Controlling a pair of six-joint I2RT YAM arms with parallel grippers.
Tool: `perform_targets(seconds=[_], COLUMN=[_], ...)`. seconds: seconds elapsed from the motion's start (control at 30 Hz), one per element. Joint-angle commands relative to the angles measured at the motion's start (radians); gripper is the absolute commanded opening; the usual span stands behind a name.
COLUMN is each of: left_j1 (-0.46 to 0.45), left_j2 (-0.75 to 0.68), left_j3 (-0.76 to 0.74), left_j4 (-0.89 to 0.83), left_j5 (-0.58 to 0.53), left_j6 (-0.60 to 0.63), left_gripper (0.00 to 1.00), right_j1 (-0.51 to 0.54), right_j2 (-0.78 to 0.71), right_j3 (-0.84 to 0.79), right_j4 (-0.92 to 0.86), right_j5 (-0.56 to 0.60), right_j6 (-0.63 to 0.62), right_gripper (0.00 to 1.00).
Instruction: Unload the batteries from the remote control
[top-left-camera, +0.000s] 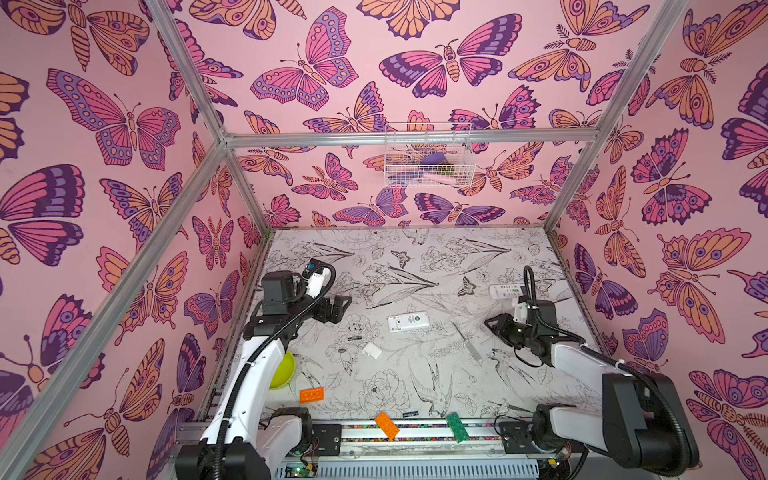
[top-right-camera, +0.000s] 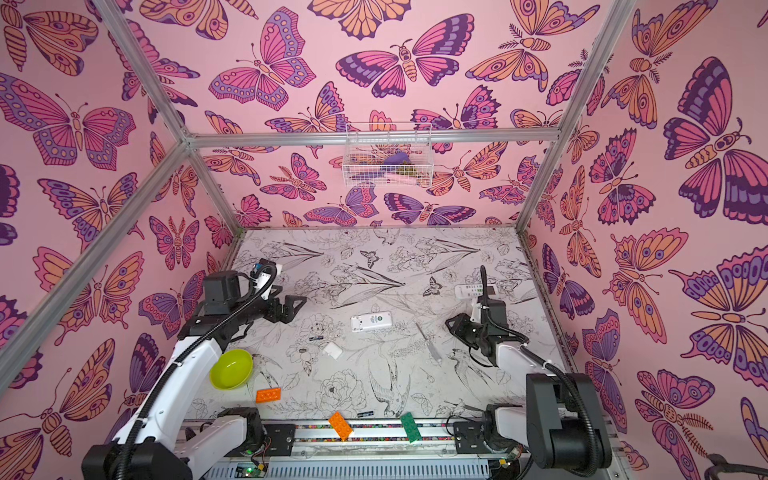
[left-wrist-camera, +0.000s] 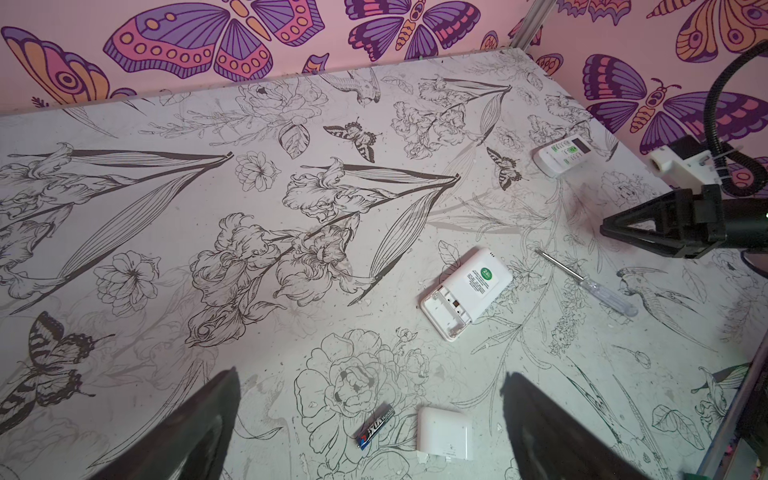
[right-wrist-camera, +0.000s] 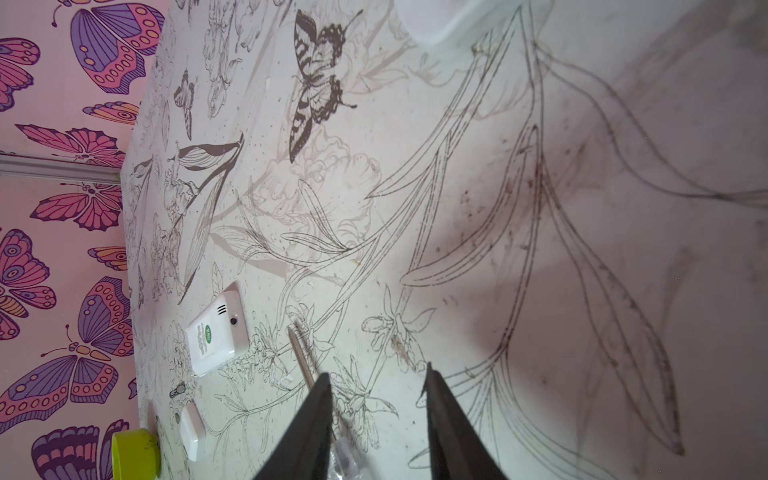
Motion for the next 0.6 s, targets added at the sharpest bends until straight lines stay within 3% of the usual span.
perform_targets(seconds=[0.0,0.3,0.57], left_j1=[0.008,0.006,-0.021], left_j2=[-0.003,-0.007,0.002], left_j3=[-0.010,-0.016,-0.017], left_j4=[0.003,0.006,0.010], left_j5=[0.012,0.030,0.026], left_j6=[0.001,0.010,0.029], left_gripper=[1.00,1.00,1.00], right_j1=[-0.009,-0.009,-0.009], right_j2=[-0.032,-0.135,-0.327], right_j3=[0.015,0.047,0.089], right_j4=[-0.064,-0.123,-0.246], right_j5=[0.027,0.020,0.081], right_j6=[-0.025,-0.082,-0.162], right_gripper=[0.39,0.42,0.53])
